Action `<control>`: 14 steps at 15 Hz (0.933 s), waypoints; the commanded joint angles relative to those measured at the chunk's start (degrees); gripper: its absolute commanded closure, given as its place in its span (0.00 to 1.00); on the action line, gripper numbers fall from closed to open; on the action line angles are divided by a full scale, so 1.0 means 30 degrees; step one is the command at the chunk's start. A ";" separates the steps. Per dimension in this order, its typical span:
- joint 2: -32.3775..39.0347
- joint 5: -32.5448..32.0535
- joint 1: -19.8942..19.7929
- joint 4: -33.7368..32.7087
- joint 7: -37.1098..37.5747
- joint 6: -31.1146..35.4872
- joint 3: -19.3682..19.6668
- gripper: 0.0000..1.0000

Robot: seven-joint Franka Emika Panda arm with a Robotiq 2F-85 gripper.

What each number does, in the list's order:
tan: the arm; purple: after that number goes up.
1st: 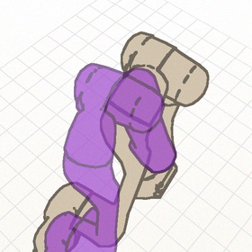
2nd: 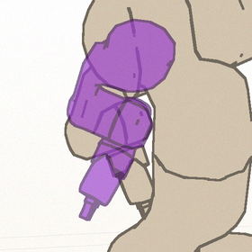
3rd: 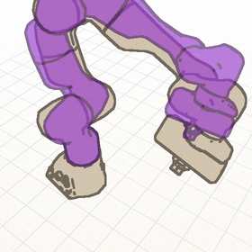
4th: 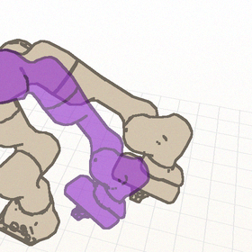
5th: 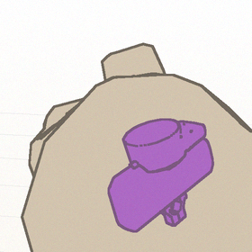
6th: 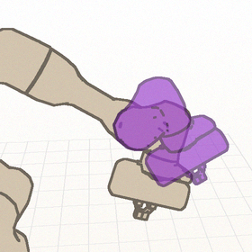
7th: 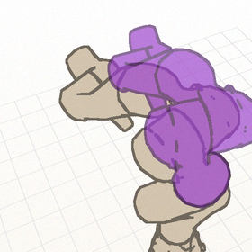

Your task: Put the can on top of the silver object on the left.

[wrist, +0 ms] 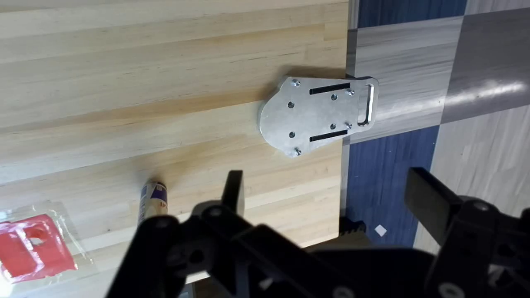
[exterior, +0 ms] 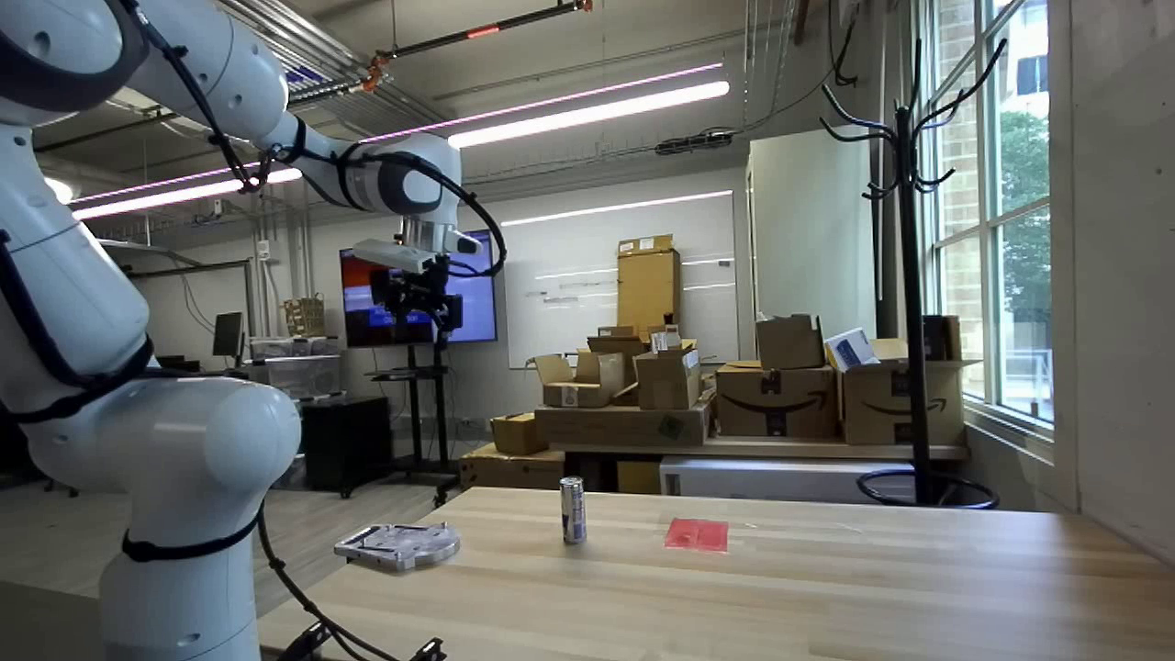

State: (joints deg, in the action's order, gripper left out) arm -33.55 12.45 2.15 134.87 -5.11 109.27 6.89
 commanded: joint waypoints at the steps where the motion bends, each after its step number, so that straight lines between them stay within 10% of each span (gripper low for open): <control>1: 0.0036 0.0158 -0.0325 -0.0043 -0.0143 -0.0071 -0.0249 0.00; 14: 0.2809 -0.0648 -0.0966 -0.1920 0.0152 0.0243 -0.0230 0.00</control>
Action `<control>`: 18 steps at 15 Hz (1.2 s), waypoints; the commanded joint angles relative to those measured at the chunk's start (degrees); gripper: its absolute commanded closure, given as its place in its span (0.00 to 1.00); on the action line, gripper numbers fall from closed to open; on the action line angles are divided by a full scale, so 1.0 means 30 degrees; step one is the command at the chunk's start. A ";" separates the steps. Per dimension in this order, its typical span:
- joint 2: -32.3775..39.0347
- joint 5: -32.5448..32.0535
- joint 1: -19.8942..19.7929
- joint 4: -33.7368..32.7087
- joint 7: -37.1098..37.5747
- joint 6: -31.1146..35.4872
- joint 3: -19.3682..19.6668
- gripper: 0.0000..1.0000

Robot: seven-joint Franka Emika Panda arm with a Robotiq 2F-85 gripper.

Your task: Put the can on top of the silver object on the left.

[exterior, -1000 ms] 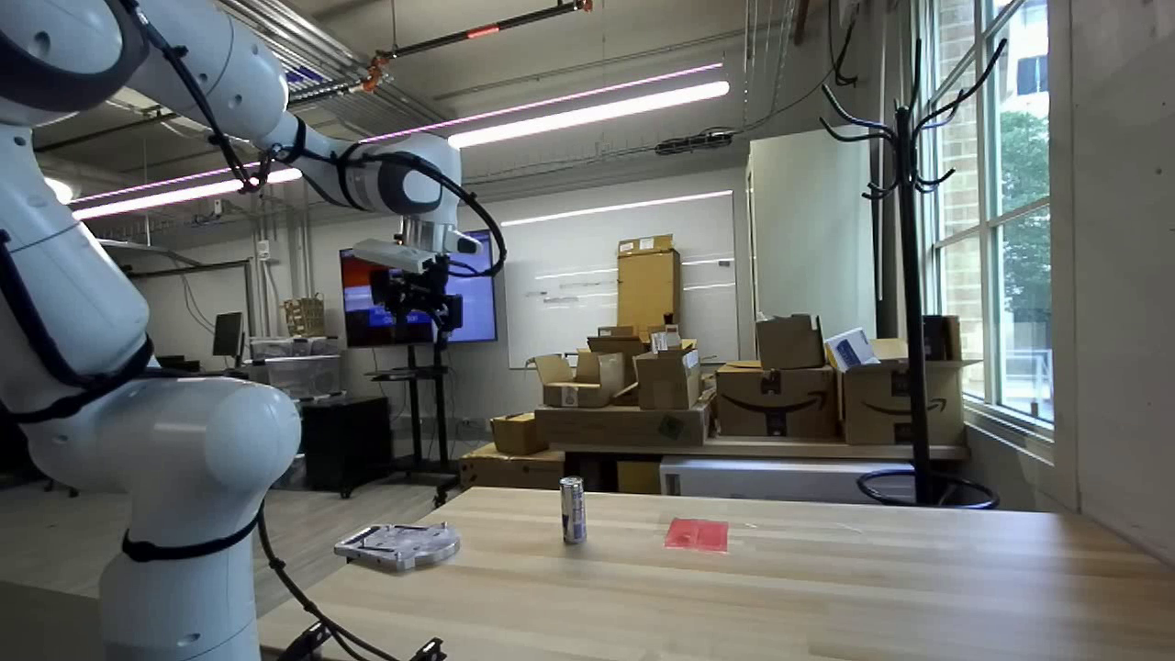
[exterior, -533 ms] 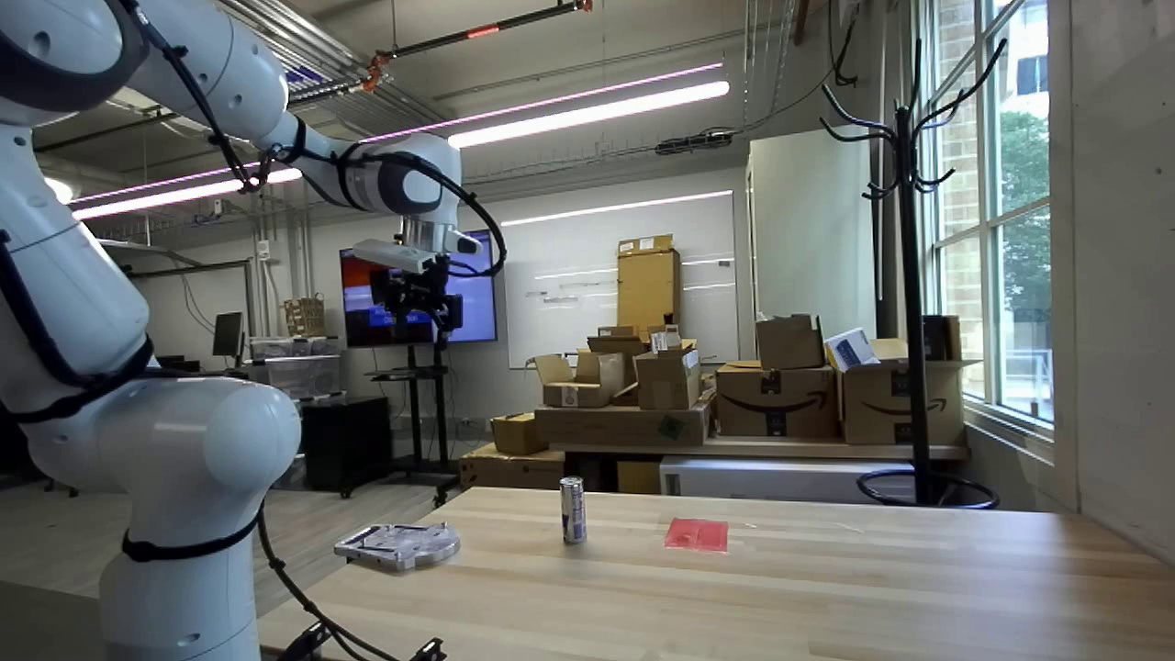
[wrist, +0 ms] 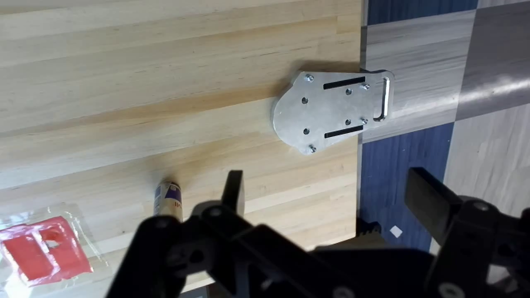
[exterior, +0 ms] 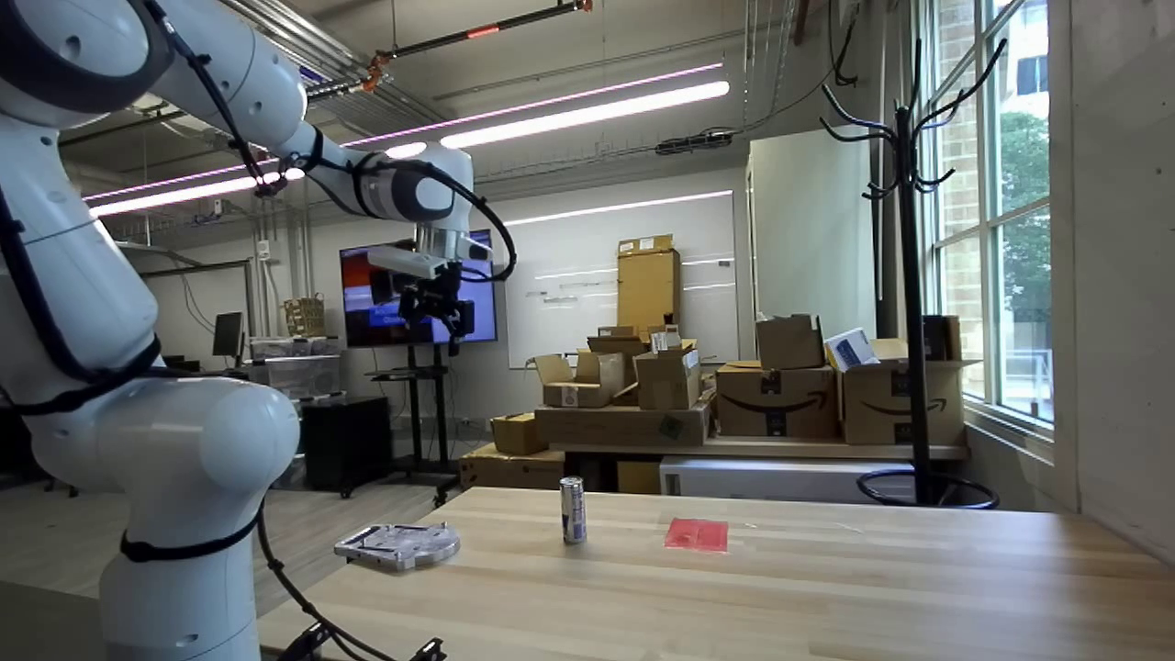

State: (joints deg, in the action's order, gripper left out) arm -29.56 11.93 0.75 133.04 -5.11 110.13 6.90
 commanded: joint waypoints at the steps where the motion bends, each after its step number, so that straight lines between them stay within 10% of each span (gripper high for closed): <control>1: 0.1908 -0.0628 -0.0581 -0.1626 0.0197 -0.0017 -0.0254 0.00; 18: 1.2983 -0.2620 -0.1961 -0.9535 0.0872 0.1104 0.0240 0.00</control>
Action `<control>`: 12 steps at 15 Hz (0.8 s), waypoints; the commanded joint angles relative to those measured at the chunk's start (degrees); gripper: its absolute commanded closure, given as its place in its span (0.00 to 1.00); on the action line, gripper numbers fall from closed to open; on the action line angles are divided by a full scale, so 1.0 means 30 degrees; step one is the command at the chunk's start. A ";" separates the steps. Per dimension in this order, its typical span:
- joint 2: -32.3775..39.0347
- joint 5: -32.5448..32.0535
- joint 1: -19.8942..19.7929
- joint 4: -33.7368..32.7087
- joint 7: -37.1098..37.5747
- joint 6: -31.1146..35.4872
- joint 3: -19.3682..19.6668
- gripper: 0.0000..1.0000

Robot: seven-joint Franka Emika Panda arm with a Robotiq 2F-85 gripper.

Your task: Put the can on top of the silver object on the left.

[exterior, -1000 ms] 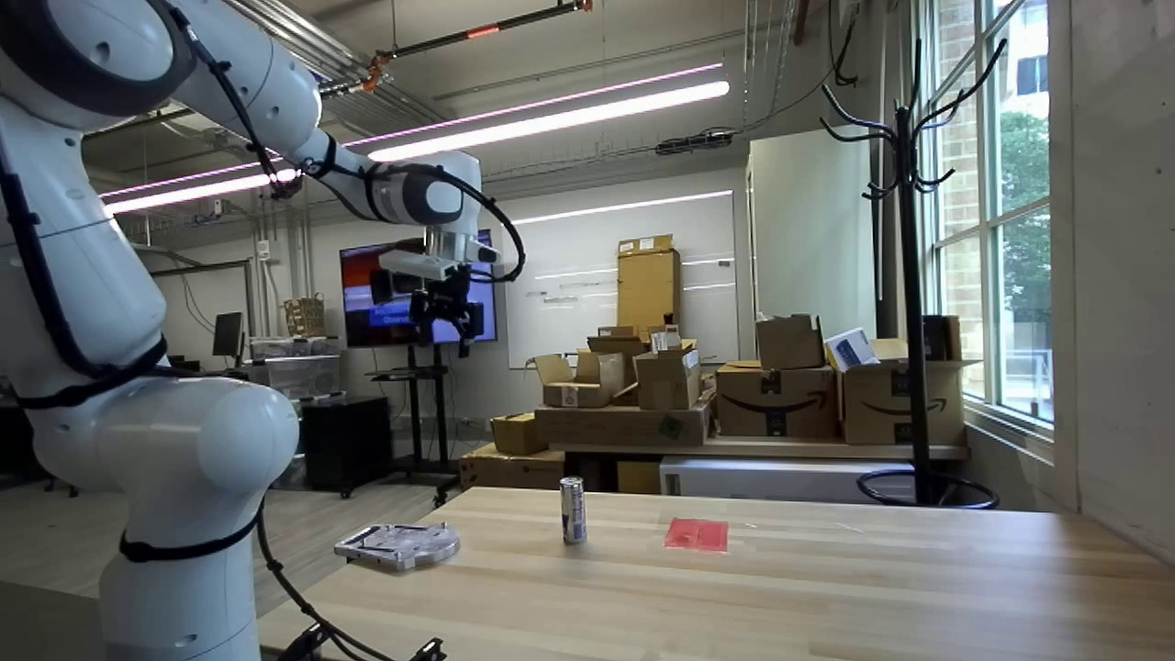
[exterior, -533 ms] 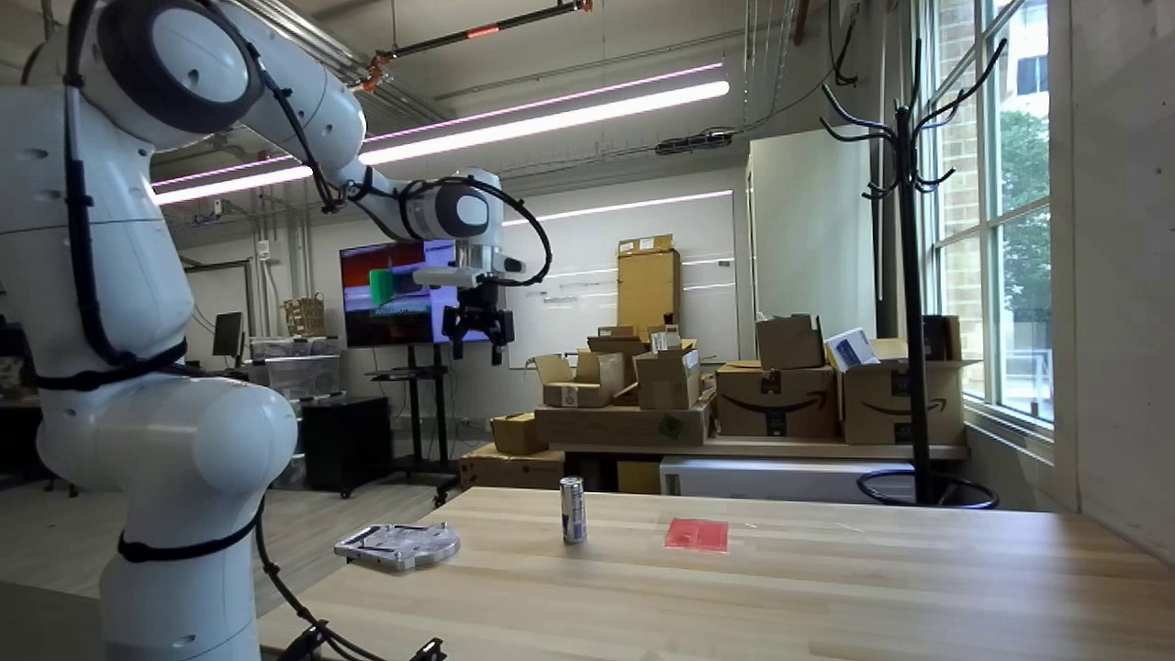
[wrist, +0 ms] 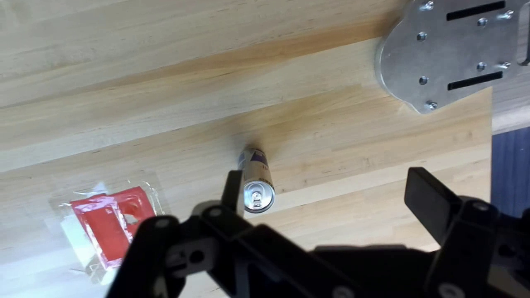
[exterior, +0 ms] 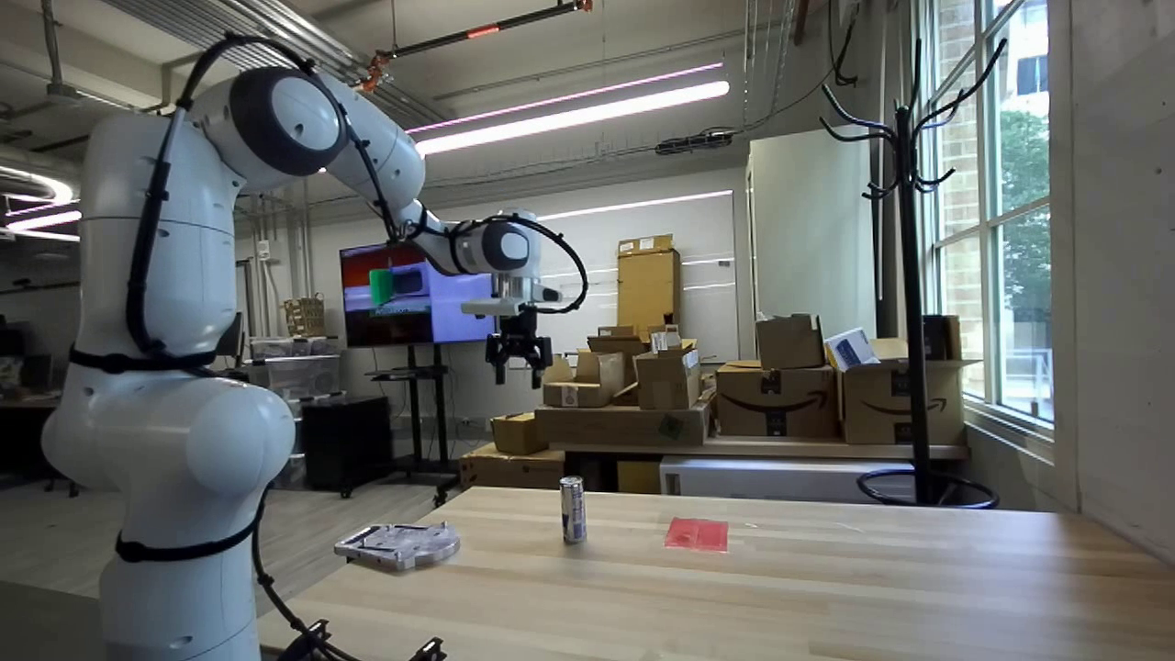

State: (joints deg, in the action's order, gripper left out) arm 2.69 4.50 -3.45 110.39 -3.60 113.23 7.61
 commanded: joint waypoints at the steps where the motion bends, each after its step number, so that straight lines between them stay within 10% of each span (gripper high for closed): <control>1: 0.2849 -0.0120 -0.0733 -0.2319 0.0365 0.0268 0.0076 0.00; 12: 0.8504 0.1005 -0.1706 -0.6253 0.0600 0.2330 -0.0164 0.00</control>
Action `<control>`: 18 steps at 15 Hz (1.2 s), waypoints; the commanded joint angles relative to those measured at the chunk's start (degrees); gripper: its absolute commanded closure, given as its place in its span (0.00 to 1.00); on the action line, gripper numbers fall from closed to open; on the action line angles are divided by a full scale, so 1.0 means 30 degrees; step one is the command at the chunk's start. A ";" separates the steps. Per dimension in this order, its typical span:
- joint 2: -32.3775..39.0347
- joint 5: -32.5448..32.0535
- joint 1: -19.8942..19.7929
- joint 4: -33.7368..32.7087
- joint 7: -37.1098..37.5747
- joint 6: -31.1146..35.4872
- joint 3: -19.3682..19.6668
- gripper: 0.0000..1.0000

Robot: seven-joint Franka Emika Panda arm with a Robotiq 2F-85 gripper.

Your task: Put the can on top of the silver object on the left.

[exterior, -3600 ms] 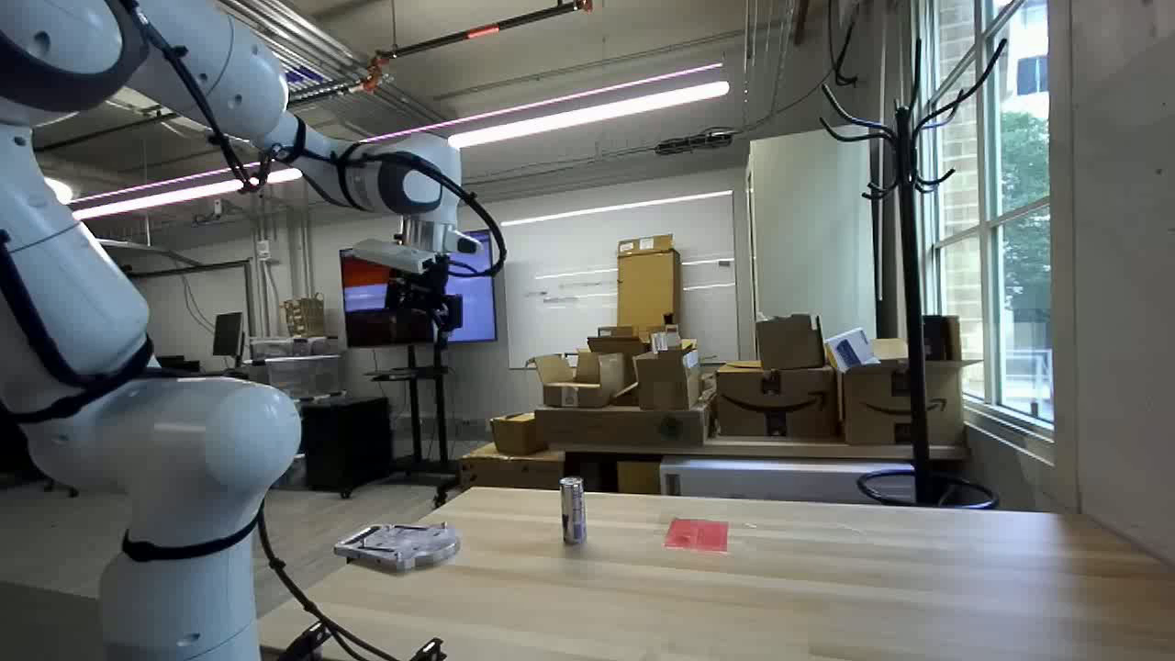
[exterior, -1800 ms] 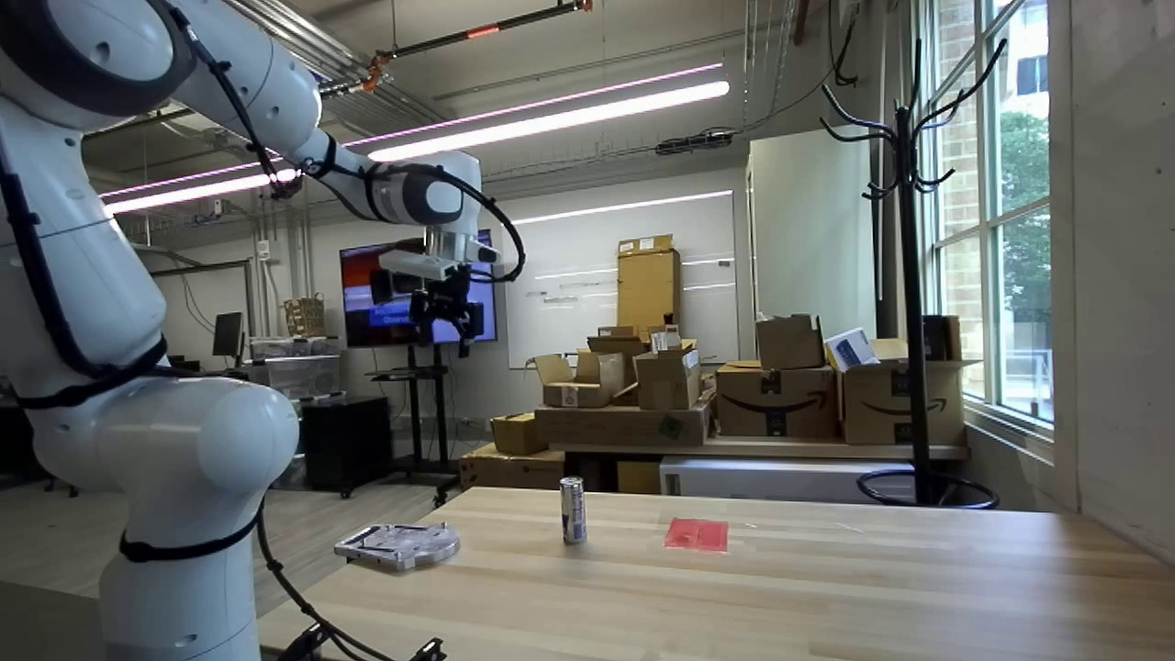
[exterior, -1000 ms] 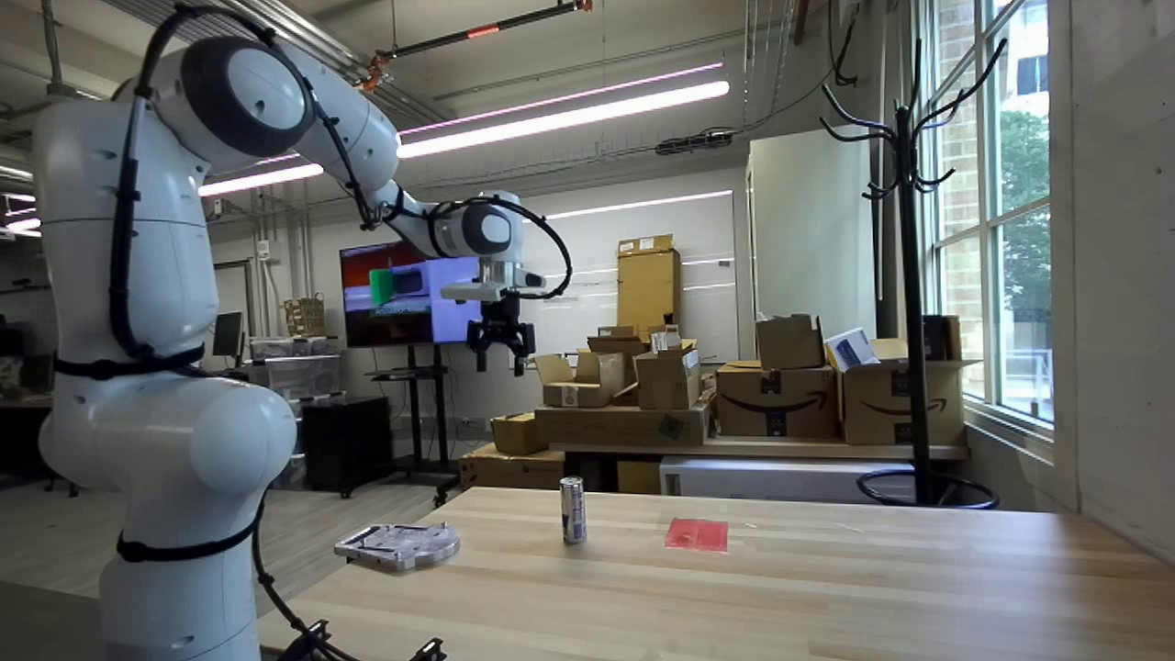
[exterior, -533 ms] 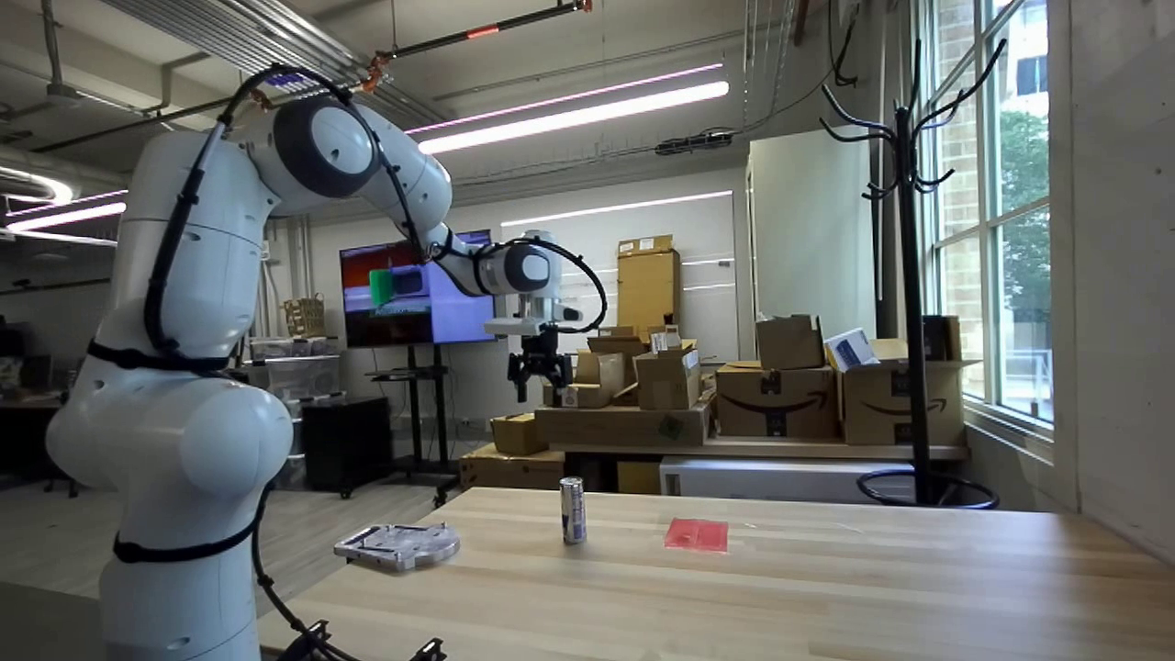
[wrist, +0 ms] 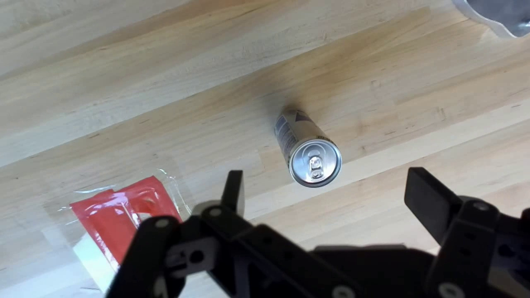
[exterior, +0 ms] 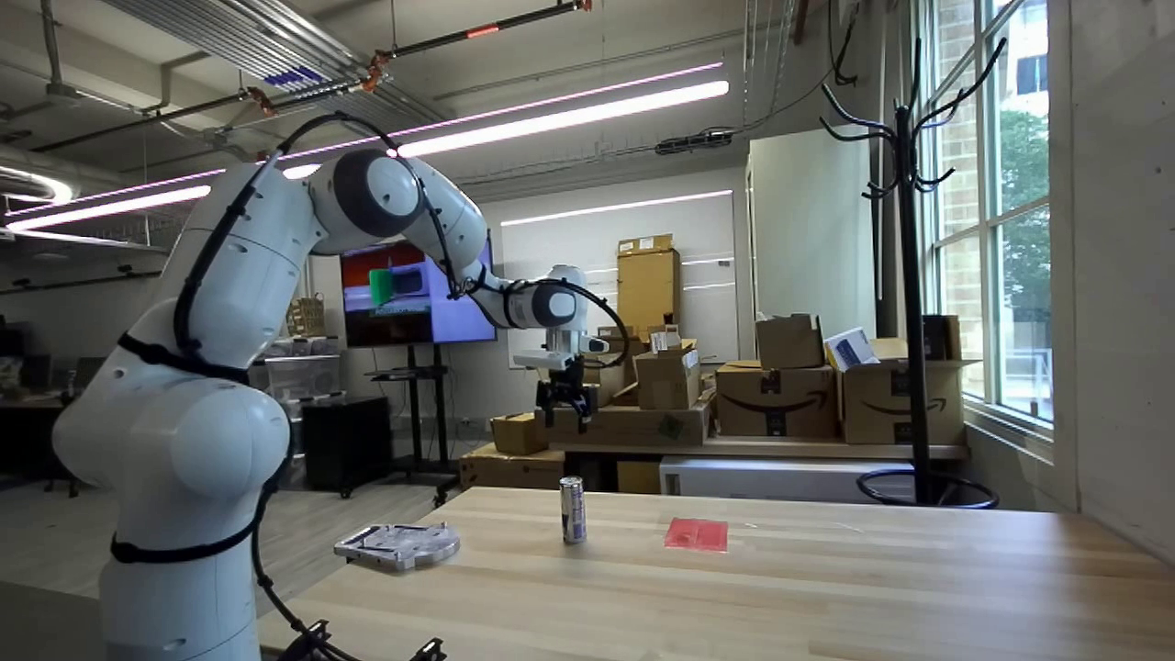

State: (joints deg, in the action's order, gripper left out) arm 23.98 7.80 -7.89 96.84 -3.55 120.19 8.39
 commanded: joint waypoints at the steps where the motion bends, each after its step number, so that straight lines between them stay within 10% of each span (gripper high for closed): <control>1: 0.1781 -0.0313 -0.0117 -0.2046 0.0670 0.0118 -0.0450 0.00; 18: 0.5329 -0.0844 -0.0059 -0.3722 0.0558 0.0621 -0.0863 0.00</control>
State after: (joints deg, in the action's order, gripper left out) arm 38.05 6.39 -7.64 87.70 -3.24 121.87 6.59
